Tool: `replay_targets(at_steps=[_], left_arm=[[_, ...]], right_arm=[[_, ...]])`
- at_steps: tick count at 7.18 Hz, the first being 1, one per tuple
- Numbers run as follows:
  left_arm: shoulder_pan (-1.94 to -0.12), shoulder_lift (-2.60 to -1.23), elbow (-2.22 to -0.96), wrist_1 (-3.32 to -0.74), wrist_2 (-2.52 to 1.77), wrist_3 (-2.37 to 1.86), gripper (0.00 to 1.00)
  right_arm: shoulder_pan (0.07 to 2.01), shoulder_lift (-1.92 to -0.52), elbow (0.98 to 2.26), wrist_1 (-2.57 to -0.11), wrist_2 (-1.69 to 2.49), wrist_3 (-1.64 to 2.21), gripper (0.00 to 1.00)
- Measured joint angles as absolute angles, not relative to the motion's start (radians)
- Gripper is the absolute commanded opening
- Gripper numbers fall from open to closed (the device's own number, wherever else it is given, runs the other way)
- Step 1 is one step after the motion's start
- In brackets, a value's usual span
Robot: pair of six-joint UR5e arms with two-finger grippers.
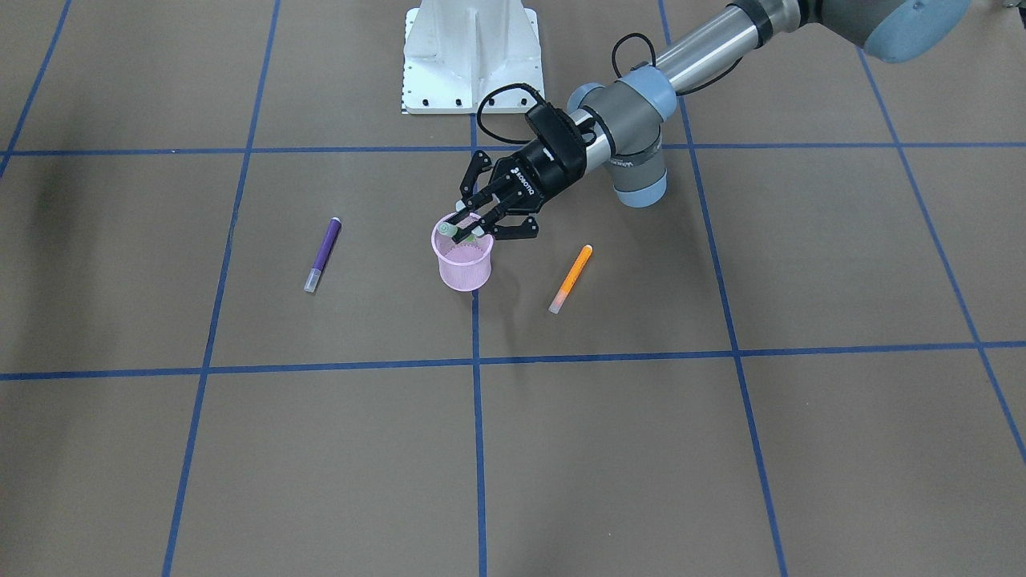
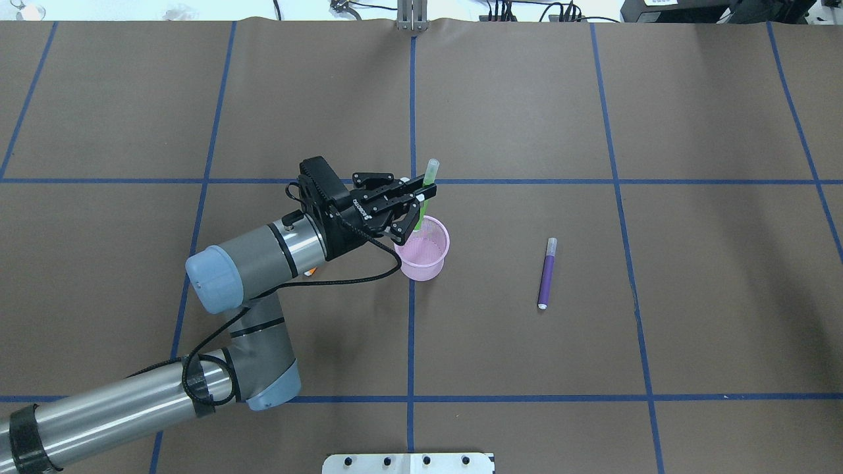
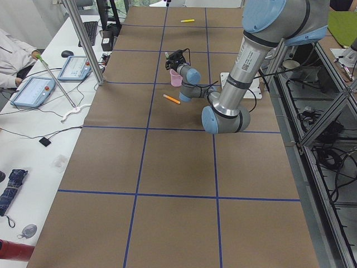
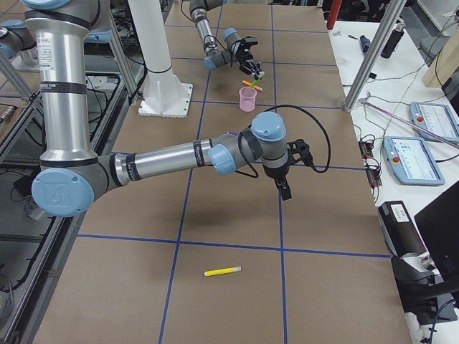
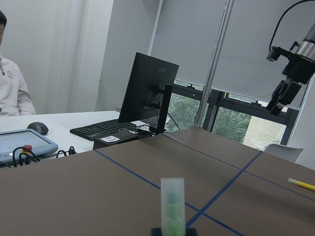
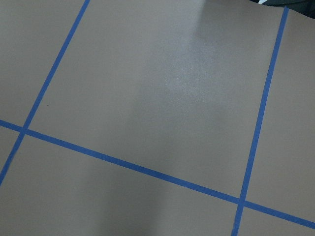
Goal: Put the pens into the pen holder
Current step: 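Lower the green marker into the cup and open the left gripper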
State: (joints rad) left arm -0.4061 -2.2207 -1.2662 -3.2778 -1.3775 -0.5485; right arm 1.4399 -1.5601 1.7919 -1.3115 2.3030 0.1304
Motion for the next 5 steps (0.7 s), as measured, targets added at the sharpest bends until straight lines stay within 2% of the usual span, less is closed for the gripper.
replay_targets(at_steps=[1,2,3,5], left_arm=[[-0.387,-2.220,-1.259,-3.283,-1.367,-0.543,0.24],[-0.371,-2.220,-1.252,-3.287,-1.358,-0.541,0.76],[-0.364,-2.221,-1.246,-3.288,-1.353,-0.540,0.99],[-0.361,-2.225,-1.242,-3.288,-1.349,-0.538,0.99]], right_arm=[[1.439,-1.560,1.792,-1.312,2.304,0.131,1.00],[1.439,-1.560,1.792,-1.312,2.304,0.131,1.00],[1.439,-1.560,1.792,-1.312,2.304,0.132,1.00],[1.438,-1.560,1.792,-1.312,2.304,0.132,1.00]])
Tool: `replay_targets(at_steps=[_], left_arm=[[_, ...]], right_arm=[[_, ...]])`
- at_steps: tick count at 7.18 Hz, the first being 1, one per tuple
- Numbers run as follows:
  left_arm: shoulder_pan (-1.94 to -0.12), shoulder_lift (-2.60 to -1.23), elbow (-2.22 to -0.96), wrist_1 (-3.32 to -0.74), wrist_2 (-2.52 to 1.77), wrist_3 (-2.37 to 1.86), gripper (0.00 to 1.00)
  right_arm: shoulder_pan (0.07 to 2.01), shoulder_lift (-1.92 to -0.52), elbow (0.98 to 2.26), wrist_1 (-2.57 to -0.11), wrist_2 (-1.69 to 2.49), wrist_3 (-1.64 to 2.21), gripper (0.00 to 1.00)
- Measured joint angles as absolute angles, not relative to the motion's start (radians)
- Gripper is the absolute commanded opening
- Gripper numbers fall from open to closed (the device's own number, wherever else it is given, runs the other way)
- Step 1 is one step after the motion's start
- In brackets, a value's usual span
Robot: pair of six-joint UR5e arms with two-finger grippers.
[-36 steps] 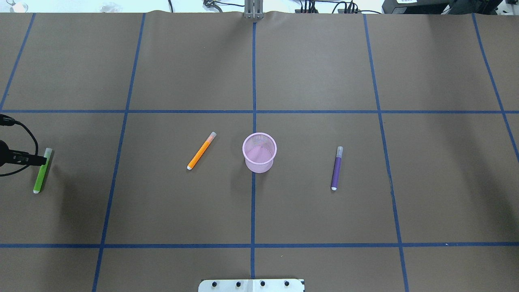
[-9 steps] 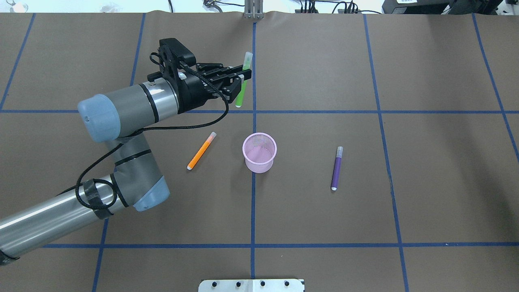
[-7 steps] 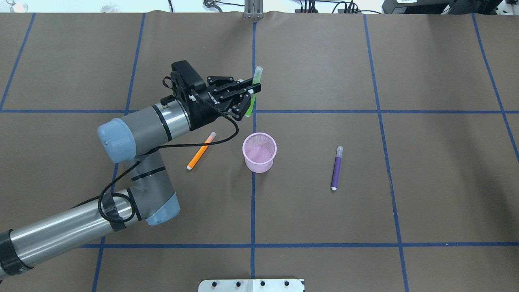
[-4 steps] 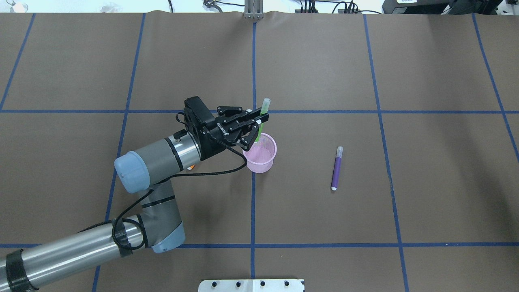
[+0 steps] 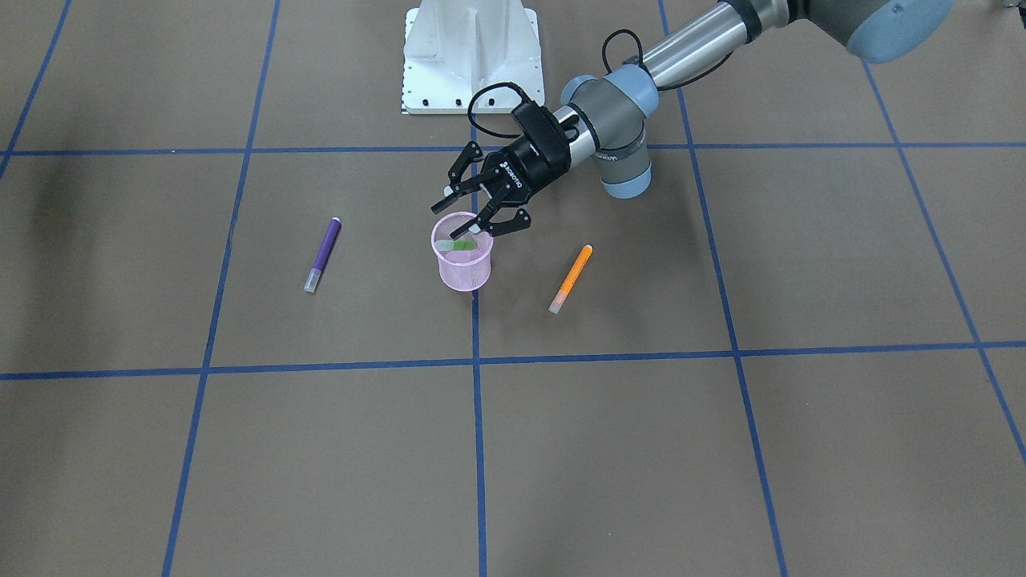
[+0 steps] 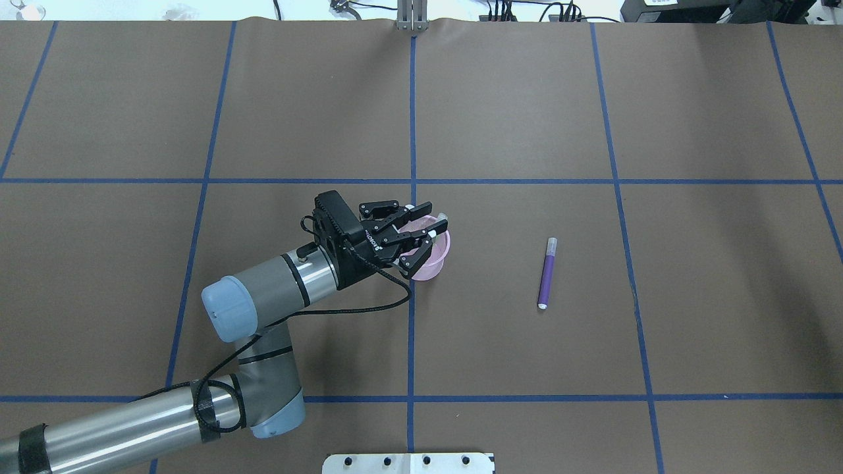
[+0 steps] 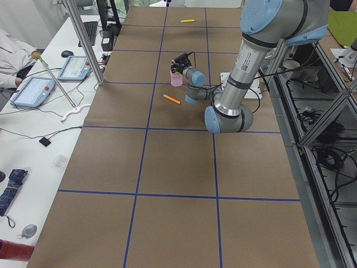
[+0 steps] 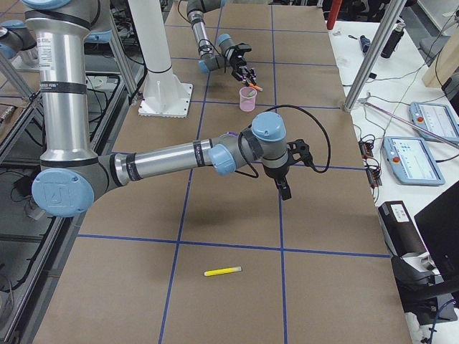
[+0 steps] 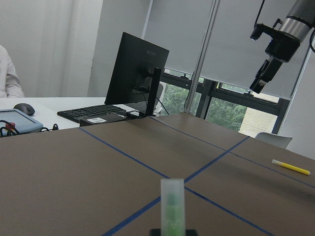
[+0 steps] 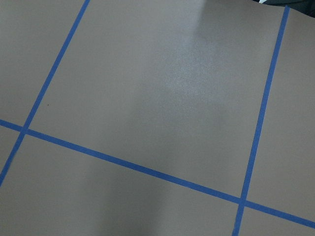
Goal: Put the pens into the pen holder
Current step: 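Lower the green marker into the cup and open the left gripper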
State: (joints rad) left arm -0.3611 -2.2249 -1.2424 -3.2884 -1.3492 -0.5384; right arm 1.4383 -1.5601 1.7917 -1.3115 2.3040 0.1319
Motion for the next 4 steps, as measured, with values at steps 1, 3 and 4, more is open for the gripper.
replay_targets(at_steps=[1,3,4], left_arm=[[-0.361,-2.227,-1.245,-3.288,-1.349,-0.540,0.99],[-0.373,-2.229,-1.259,-3.268,-1.351,-0.546,0.99],[-0.396,-2.226,-1.280,-3.214,-1.355,-0.548,0.99]], right_arm=[[1.438,-1.560,1.792,-1.312,2.304,0.132,1.00],[1.438,-1.558,1.793,-1.312,2.304,0.133,1.00],[1.438,-1.556,1.792,-1.312,2.304,0.133,1.00]])
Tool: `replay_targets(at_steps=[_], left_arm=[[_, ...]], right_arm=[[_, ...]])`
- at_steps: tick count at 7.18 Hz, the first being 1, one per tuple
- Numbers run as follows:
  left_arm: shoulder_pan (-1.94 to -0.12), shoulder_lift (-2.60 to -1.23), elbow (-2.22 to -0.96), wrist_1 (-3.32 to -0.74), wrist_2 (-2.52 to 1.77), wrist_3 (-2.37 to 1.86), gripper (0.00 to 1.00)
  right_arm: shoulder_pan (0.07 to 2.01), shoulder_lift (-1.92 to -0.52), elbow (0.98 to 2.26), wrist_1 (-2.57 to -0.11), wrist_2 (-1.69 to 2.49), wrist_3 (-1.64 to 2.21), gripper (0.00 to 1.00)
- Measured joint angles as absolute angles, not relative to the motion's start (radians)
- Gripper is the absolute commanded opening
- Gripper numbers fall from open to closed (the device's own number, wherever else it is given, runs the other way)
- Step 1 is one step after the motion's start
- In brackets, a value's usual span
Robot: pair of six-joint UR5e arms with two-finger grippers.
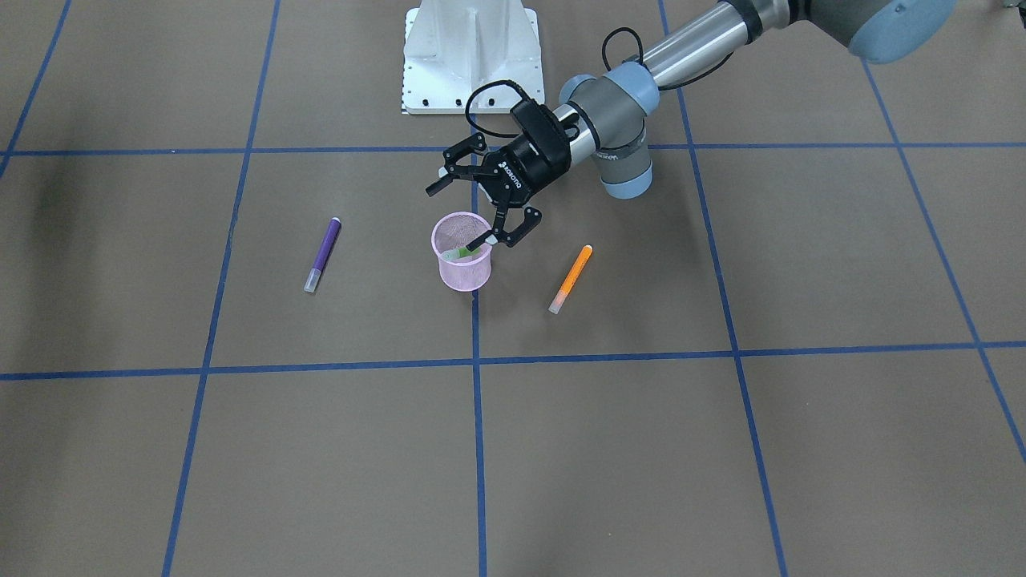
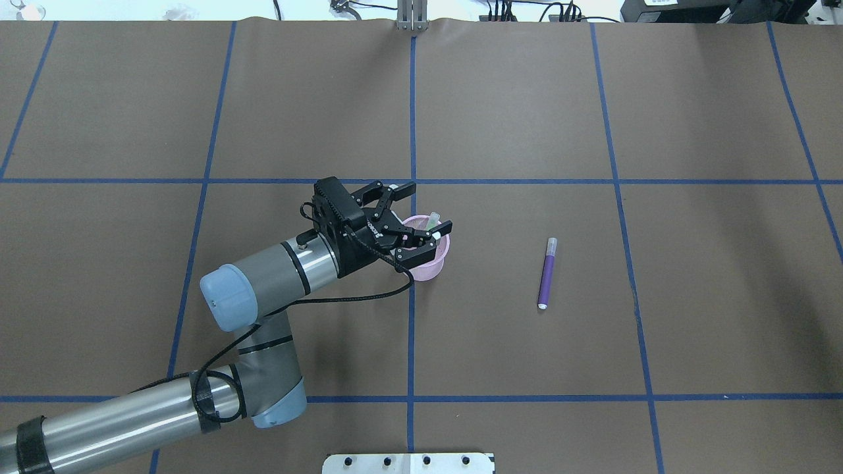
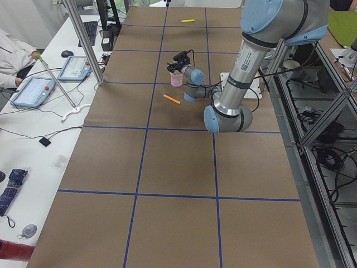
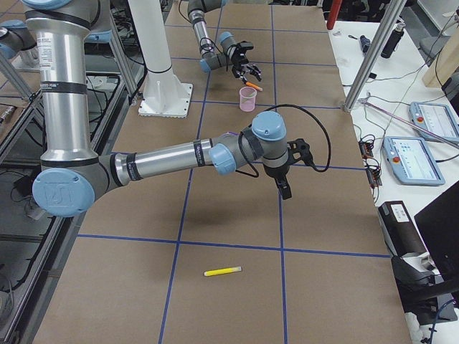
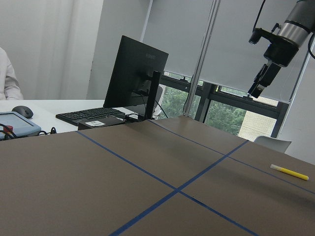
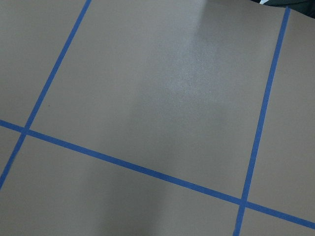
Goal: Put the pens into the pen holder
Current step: 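Lower the green marker into the cup and open the left gripper, then withdraw the left gripper away from the cup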
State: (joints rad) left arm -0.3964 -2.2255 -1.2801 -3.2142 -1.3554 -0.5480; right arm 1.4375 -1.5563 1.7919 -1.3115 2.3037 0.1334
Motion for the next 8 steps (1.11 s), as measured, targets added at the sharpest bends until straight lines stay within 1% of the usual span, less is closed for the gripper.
replay_targets(at_steps=[2,4,6,8], left_arm=[[-0.449,-2.201,-1.393,-2.944,-1.379,-0.550,0.99],[-0.543,-2.130,-1.528,-2.610,-1.509,-0.550,0.99],[-0.715,-2.012,-1.640,-2.315,-1.813,-0.550,0.99],[-0.930,-1.873,-1.700,-2.196,-2.109,-0.540,1.00]], right_arm=[[1.437,-1.554,1.790,-1.313,2.303,0.133,1.00],[1.438,-1.557,1.786,-1.314,2.303,0.135,1.00],[1.439,-1.573,1.784,-1.317,2.304,0.142,1.00],[1.439,-1.637,1.785,-1.313,2.300,0.143,0.98]])
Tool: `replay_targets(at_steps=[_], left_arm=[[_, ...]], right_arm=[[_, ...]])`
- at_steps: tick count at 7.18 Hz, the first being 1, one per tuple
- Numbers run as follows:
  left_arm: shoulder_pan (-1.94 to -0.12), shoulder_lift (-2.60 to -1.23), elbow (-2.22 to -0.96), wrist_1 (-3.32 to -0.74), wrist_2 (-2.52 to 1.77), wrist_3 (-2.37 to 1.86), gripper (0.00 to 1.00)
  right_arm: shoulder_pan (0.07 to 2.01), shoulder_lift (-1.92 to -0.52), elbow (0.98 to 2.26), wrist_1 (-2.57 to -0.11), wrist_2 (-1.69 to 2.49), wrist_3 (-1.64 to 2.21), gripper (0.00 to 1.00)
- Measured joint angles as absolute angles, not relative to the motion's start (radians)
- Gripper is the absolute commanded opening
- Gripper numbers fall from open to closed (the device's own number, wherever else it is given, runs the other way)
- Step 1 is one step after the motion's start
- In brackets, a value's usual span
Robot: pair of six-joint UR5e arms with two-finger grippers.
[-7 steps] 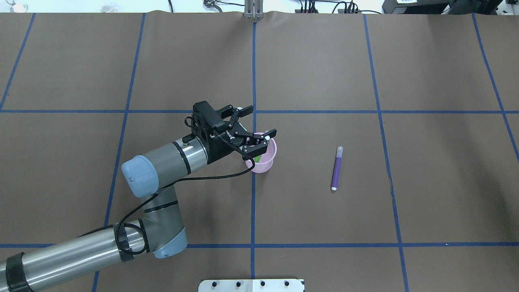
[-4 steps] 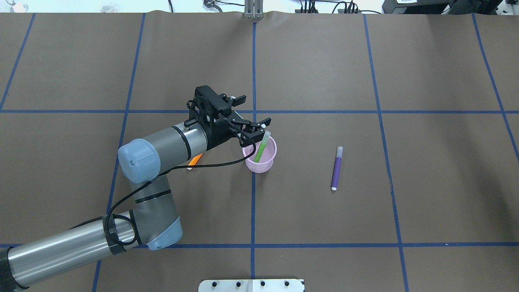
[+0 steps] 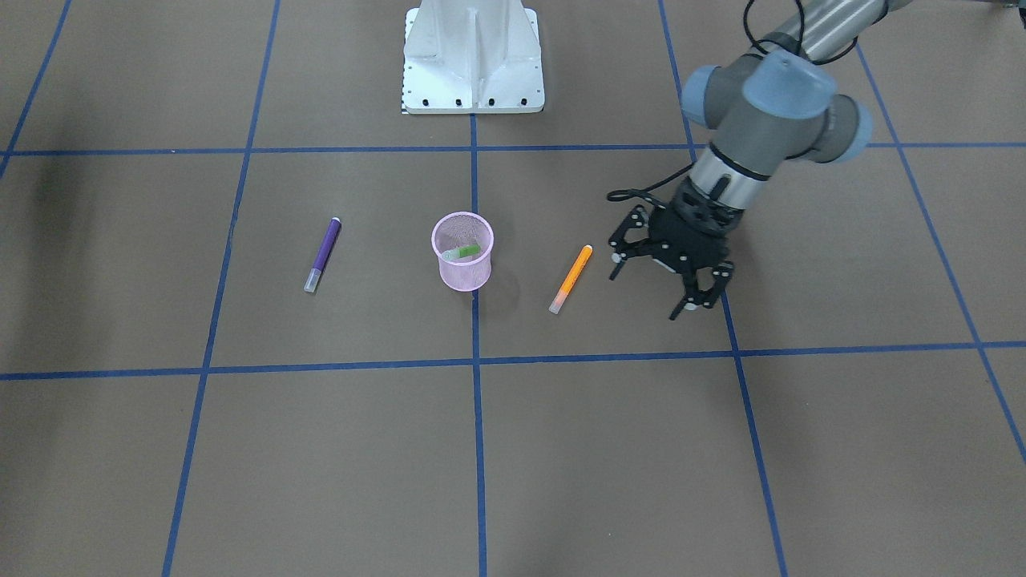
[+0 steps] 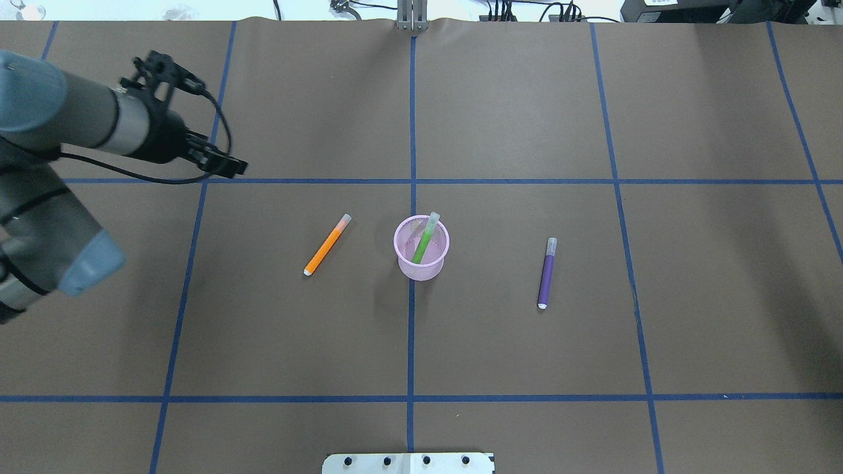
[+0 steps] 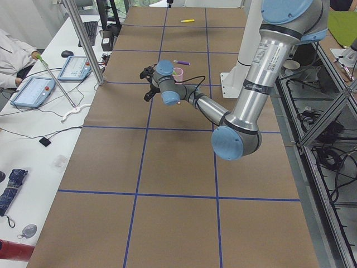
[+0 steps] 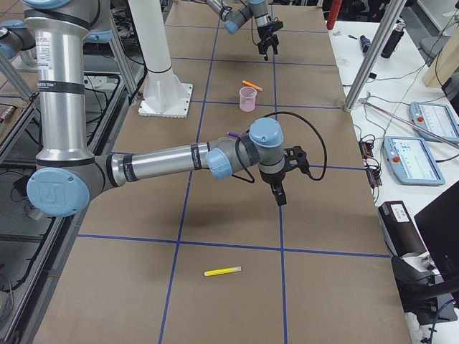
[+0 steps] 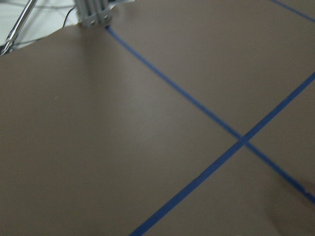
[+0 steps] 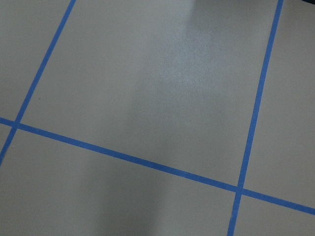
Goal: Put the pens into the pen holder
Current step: 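Withdraw the left gripper away from the cup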
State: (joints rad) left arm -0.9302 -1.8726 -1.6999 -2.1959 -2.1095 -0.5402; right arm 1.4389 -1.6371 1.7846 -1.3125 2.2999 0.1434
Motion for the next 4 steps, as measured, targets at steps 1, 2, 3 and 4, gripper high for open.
replay_targets(at_steps=[1,2,3,4], left_arm=[[-1.032,-1.821,-1.712,-2.183,-2.216,-0.531,1.00],[-1.097,-1.769,-1.730,-2.180,-2.270,-0.519,1.00],[-1.138,-1.713,-1.753,-2.180,-2.290,-0.512,1.00],[-1.167,-1.664,-1.772,-2.180,-2.296,-0.508,1.00]], right_arm=[[1.439,-1.690,1.780,-1.279,2.292,0.142,0.98],[1.439,-1.742,1.752,-1.196,2.281,0.146,0.98],[1.438,-1.778,1.680,-1.075,2.274,0.152,0.97],[1.438,-1.793,1.575,-0.930,2.271,0.172,0.95]])
